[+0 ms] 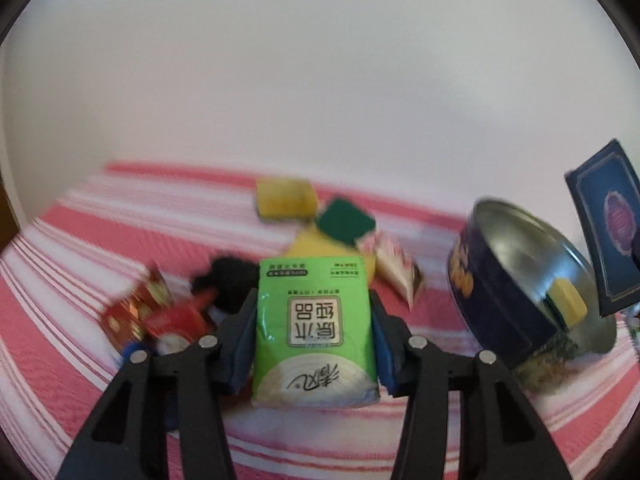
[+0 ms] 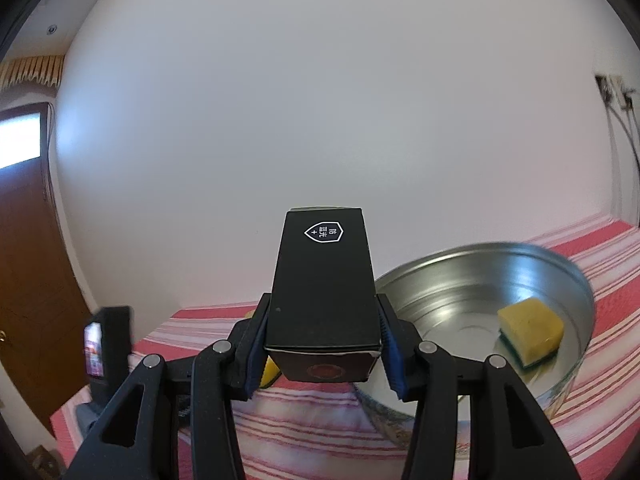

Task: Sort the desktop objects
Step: 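Release the tissue pack into the bowl with the left tool while the right tool drops the black box in, then withdraw both tools from the bowl toward the remaining items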

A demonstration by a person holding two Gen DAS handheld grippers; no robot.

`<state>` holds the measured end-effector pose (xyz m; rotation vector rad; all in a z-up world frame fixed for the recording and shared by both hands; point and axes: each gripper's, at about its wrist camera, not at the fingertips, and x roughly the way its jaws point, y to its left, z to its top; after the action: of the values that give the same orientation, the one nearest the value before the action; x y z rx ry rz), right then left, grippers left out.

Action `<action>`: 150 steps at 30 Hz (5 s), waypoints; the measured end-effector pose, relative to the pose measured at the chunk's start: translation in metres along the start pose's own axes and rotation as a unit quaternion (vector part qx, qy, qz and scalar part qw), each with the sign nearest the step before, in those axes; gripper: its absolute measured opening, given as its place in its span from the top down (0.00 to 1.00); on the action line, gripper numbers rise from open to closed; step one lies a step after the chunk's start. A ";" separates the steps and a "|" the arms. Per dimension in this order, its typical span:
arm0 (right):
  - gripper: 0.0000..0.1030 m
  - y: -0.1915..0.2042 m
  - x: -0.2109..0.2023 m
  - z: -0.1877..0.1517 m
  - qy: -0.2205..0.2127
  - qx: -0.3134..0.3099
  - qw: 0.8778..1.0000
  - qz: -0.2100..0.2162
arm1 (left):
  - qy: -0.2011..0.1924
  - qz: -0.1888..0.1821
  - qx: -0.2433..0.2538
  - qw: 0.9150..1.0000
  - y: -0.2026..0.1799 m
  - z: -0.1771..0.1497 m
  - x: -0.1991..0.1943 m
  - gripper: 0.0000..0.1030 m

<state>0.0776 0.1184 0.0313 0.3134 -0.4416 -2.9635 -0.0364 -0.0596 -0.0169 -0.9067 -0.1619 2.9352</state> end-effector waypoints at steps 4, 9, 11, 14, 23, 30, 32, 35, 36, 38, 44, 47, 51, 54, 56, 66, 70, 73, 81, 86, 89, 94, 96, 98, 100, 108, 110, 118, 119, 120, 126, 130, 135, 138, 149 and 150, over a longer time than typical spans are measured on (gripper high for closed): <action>0.50 -0.001 -0.005 0.001 -0.018 -0.018 0.999 -0.022 | -0.037 0.013 0.013 0.999 -0.004 0.003 -0.007 0.52; 0.50 -0.011 -0.004 0.001 -0.024 -0.047 0.998 -0.042 | -0.042 0.013 0.005 0.999 -0.005 0.002 -0.015 0.52; 0.50 -0.018 -0.010 0.005 -0.029 -0.051 0.997 -0.050 | -0.048 0.013 0.008 0.999 -0.009 0.002 -0.016 0.52; 0.50 -0.020 -0.018 0.010 -0.034 -0.053 0.996 -0.065 | -0.049 0.005 0.012 0.999 -0.022 0.002 -0.015 0.52; 0.50 -0.070 -0.006 0.016 -0.045 -0.048 0.993 -0.102 | -0.059 -0.024 0.033 0.997 -0.062 0.004 -0.014 0.52; 0.50 -0.087 -0.019 0.025 -0.060 -0.069 0.987 -0.136 | -0.061 -0.048 0.044 0.996 -0.089 0.002 -0.018 0.52; 0.50 -0.094 -0.020 0.025 -0.061 -0.071 0.985 -0.145 | -0.064 -0.059 0.047 0.995 -0.099 0.003 -0.020 0.52; 0.50 -0.105 -0.020 0.031 -0.061 -0.063 0.983 -0.161 | -0.065 -0.071 0.054 0.994 -0.111 0.006 -0.019 0.52; 0.50 -0.108 -0.019 0.032 -0.061 -0.058 0.983 -0.165 | -0.064 -0.073 0.056 0.994 -0.114 0.007 -0.018 0.52; 0.50 -0.112 -0.016 0.035 -0.059 -0.058 0.981 -0.175 | -0.061 -0.081 0.061 0.993 -0.127 0.009 -0.015 0.52; 0.50 -0.130 -0.001 0.038 -0.046 -0.068 0.979 -0.187 | -0.047 -0.099 0.074 0.991 -0.158 0.011 -0.005 0.52; 0.50 -0.134 0.001 0.039 -0.043 -0.079 0.977 -0.195 | -0.043 -0.103 0.087 0.990 -0.173 0.010 0.001 0.52; 0.50 -0.141 0.008 0.037 -0.037 -0.085 0.974 -0.205 | -0.035 -0.100 0.099 0.989 -0.182 0.009 0.007 0.52; 0.50 -0.142 0.014 0.037 -0.028 -0.087 0.974 -0.209 | -0.025 -0.097 0.101 0.990 -0.187 0.009 0.014 0.52; 0.50 -0.136 0.015 0.035 -0.025 -0.091 0.973 -0.210 | -0.021 -0.095 0.103 0.990 -0.191 0.009 0.015 0.52; 0.49 -0.142 0.034 0.032 0.011 -0.096 0.975 -0.201 | -0.017 -0.087 0.114 0.990 -0.199 0.007 0.018 0.52; 0.47 -0.140 0.035 0.031 0.011 -0.100 0.974 -0.205 | -0.020 -0.087 0.116 0.989 -0.199 0.005 0.020 0.22; 0.25 -0.138 0.031 0.030 0.005 -0.095 0.973 -0.211 | -0.039 -0.075 0.127 0.988 -0.200 0.003 0.016 0.01; 0.25 -0.144 0.023 0.032 -0.019 -0.069 0.973 -0.219 | -0.060 -0.056 0.142 0.986 -0.197 0.000 0.013 0.01; 0.25 -0.146 0.015 0.034 -0.042 -0.054 0.973 -0.222 | -0.063 -0.057 0.136 0.987 -0.194 -0.001 0.013 0.01; 0.24 -0.145 0.012 0.034 -0.056 -0.052 0.972 -0.223 | -0.066 -0.057 0.134 0.987 -0.191 -0.001 0.011 0.01; 0.12 -0.136 0.003 0.035 -0.095 -0.066 0.966 -0.231 | -0.076 -0.053 0.126 0.988 -0.184 -0.001 0.008 0.01; 0.11 -0.131 -0.003 0.033 -0.118 -0.071 0.963 -0.231 | -0.077 -0.051 0.124 0.988 -0.183 0.000 0.008 0.01; 0.07 -0.131 -0.006 0.033 -0.129 -0.068 0.963 -0.226 | -0.079 -0.049 0.121 0.988 -0.180 0.000 0.007 0.01; 0.06 -0.131 -0.006 0.032 -0.131 -0.056 0.963 -0.228 | -0.080 -0.048 0.121 0.988 -0.178 -0.002 0.006 0.01; 0.06 -0.140 0.010 0.032 -0.091 0.001 0.968 -0.233 | -0.080 -0.044 0.107 0.990 -0.160 -0.003 0.002 0.01; 0.06 -0.143 0.014 0.033 -0.075 0.010 0.970 -0.231 | -0.080 -0.042 0.097 0.991 -0.153 -0.003 0.001 0.01; 0.06 -0.112 0.009 0.023 -0.087 -0.044 0.968 -0.232 | -0.070 -0.045 0.067 0.994 -0.126 -0.004 -0.003 0.01; 0.06 -0.107 0.008 0.022 -0.092 -0.053 0.967 -0.233 | -0.070 -0.043 0.067 0.994 -0.123 -0.004 -0.003 0.01; 0.06 -0.101 0.006 0.020 -0.099 -0.063 0.966 -0.231 | -0.069 -0.041 0.068 0.994 -0.120 -0.004 -0.004 0.01; 0.06 -0.082 0.005 0.016 -0.095 -0.077 0.974 -0.188 | -0.067 -0.022 0.054 0.996 -0.096 -0.002 -0.006 0.01; 0.06 -0.068 0.011 0.012 -0.076 -0.084 0.980 -0.163 | -0.064 -0.012 0.042 0.997 -0.078 0.000 -0.007 0.01; 0.06 -0.048 0.020 0.004 -0.046 -0.073 0.989 -0.120 | -0.067 -0.005 0.037 0.997 -0.058 0.000 -0.009 0.01; 0.06 -0.033 0.023 -0.001 -0.039 -0.076 0.991 -0.105 | -0.074 0.002 0.036 0.997 -0.046 0.001 -0.013 0.01; 0.06 0.034 0.051 -0.023 0.019 -0.115 0.992 -0.040 | -0.094 0.069 0.028 0.993 0.030 0.013 -0.018 0.01; 0.06 0.041 0.056 -0.025 0.028 -0.121 0.992 -0.036 | -0.094 0.073 0.024 0.993 0.037 0.015 -0.017 0.01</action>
<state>0.0333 0.0641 0.0095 0.3921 -0.0637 -3.0258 -0.0316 -0.0988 0.0005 -0.6623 -0.0350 3.1423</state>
